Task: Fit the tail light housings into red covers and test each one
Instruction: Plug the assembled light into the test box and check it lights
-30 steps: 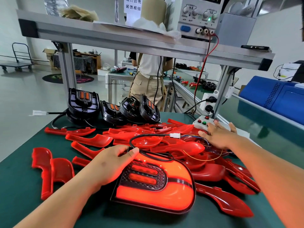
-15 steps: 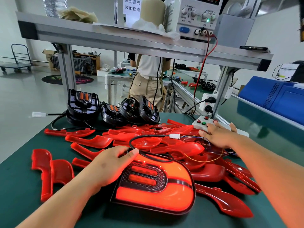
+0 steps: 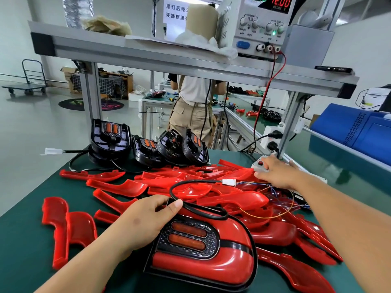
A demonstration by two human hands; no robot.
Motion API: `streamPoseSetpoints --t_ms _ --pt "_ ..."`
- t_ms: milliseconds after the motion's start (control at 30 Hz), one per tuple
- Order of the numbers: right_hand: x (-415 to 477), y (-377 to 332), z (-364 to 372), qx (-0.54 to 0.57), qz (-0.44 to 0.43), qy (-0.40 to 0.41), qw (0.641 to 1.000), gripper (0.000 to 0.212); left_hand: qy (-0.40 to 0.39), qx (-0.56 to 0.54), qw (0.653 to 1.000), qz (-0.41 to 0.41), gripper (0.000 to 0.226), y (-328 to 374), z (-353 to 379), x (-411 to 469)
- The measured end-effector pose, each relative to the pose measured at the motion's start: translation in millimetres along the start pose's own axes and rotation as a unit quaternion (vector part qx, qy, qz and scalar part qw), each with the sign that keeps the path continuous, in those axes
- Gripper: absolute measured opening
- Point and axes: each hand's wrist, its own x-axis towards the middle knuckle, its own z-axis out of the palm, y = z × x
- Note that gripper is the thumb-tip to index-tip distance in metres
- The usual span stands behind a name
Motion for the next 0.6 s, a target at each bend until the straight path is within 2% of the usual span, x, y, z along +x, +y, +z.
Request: streamPoseSetpoints --t_ms 100,233,367,600 --pt "1.8 -2.8 3.0 -0.019 0.003 -0.019 1.0 0.042 0.002 0.013 1.0 0.002 0.044 -0.3 -0.3 0.6" --pt "1.8 -5.2 9.0 -0.038 0.007 -0.021 0.999 0.075 0.016 0.055 0.998 0.007 0.04 0.9 -1.8 0.2" --pt "2.6 -4.1 7.5 -0.049 -0.001 -0.008 0.999 0.072 0.02 0.062 0.998 0.009 0.034 1.8 -1.6 -0.4" --pt "4.7 -2.2 10.9 -0.06 0.01 -0.015 0.998 0.086 0.017 0.039 0.999 -0.001 0.038 2.3 -1.2 -0.9"
